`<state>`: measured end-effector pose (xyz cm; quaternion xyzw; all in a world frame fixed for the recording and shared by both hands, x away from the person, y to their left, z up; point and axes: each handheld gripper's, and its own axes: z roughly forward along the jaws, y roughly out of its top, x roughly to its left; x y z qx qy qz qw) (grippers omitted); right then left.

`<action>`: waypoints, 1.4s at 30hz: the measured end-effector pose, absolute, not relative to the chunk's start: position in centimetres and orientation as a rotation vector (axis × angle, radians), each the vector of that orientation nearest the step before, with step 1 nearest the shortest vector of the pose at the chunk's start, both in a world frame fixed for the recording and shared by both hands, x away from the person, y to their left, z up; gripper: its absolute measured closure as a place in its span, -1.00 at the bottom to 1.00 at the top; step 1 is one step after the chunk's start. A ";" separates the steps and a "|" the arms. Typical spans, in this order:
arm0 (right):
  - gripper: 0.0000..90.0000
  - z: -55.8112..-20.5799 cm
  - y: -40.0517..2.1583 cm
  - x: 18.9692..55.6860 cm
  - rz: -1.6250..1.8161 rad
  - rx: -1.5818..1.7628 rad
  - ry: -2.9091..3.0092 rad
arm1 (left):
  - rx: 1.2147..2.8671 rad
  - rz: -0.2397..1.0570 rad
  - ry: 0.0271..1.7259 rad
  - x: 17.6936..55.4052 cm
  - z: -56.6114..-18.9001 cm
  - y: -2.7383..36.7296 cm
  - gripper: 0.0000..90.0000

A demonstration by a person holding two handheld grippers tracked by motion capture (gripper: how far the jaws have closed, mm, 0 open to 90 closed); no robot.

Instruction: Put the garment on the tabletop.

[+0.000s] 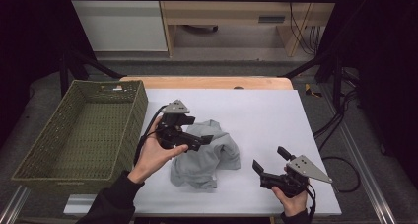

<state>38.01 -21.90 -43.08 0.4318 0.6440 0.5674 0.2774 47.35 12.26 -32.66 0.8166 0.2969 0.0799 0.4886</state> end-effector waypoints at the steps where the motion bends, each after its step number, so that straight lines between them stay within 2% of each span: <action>1: -0.95 -43.1 -21.9 38.0 1.526 1.158 1.728 | 1.965 0.213 0.718 47.0 -32.9 12.9 -0.82; 20: -0.96 -43.0 -22.1 38.0 1.520 1.160 1.731 | 1.783 0.341 0.771 42.1 -37.1 20.8 -0.91; 28: -0.96 -43.0 -22.3 37.9 1.520 1.158 1.732 | 1.728 0.355 0.808 40.5 -38.5 23.5 -0.92; 34: -0.96 -43.1 -22.6 37.8 1.521 1.167 1.731 | 1.678 0.375 0.824 39.8 -39.2 24.6 -0.93; 42: -0.96 -43.2 -22.6 37.6 1.519 1.170 1.736 | 1.688 0.400 0.854 39.8 -39.8 25.3 -0.94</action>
